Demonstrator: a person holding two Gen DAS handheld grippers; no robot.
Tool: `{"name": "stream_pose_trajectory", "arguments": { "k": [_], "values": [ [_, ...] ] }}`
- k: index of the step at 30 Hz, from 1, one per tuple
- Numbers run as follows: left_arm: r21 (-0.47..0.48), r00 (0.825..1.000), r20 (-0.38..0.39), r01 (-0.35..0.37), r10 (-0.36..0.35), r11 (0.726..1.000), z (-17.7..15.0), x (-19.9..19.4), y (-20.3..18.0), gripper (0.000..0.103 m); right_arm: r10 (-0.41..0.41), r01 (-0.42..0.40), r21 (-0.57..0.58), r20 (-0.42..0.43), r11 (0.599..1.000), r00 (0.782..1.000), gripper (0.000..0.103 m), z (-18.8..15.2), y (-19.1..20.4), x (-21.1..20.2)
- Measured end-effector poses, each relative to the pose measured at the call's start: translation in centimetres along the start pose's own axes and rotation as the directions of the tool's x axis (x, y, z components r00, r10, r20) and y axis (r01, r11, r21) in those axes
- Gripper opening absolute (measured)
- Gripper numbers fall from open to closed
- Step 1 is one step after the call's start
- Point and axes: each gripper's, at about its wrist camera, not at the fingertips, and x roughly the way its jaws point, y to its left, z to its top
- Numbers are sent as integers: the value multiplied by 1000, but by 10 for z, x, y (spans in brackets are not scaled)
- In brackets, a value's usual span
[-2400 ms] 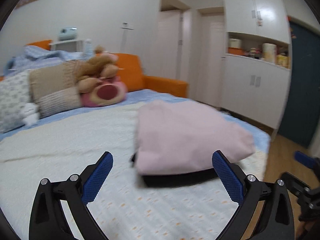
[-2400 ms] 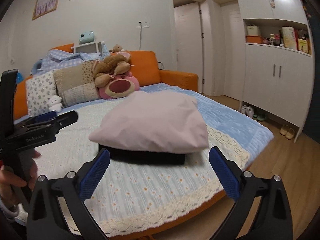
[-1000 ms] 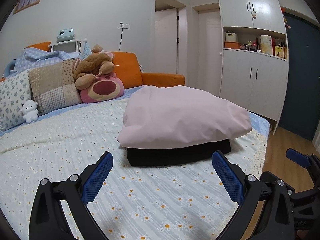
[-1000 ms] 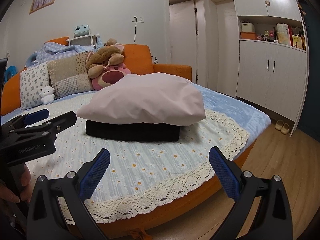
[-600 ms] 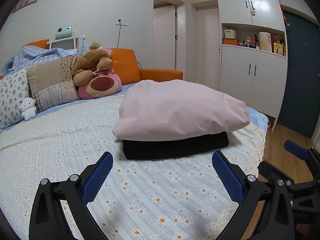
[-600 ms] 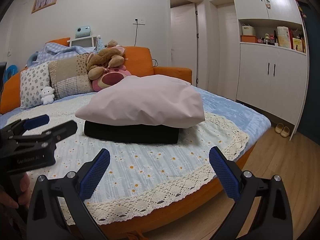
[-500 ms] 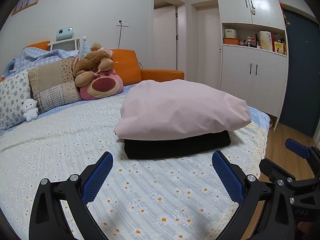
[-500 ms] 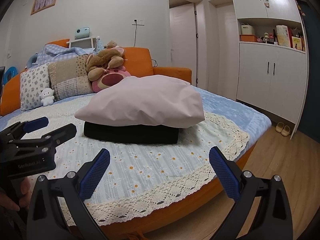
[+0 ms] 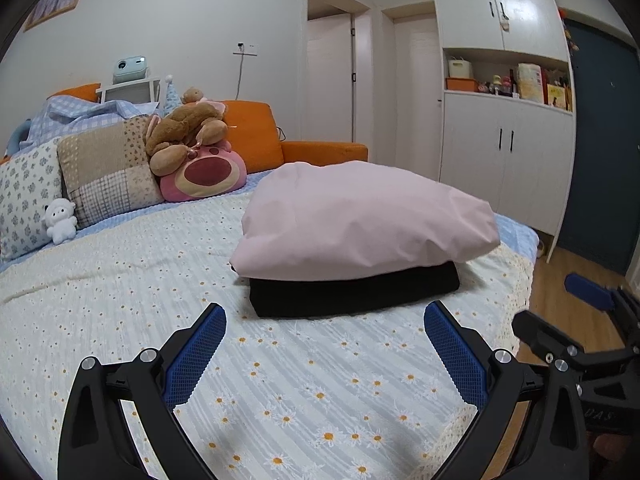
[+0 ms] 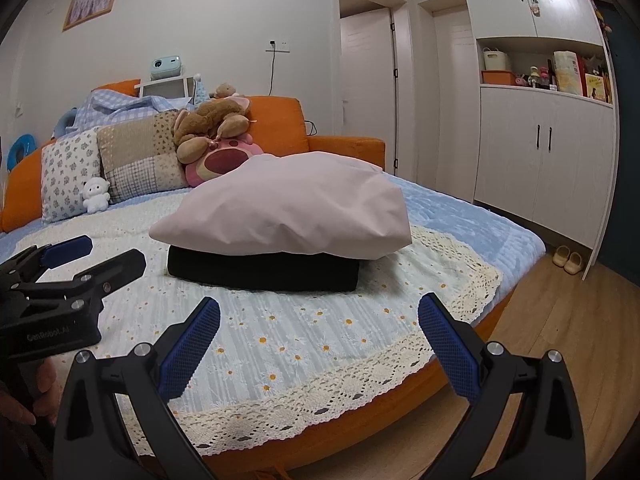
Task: Fold large clothes
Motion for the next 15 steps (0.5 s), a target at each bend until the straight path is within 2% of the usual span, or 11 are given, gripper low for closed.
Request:
{"name": "stream_pose_trajectory", "arguments": {
  "k": [15],
  "values": [
    [16,1000,-26,-4,4,1000,-10,2,-6,100,38,-38,4,-7,999,999,98,-7,-2,3]
  ]
}}
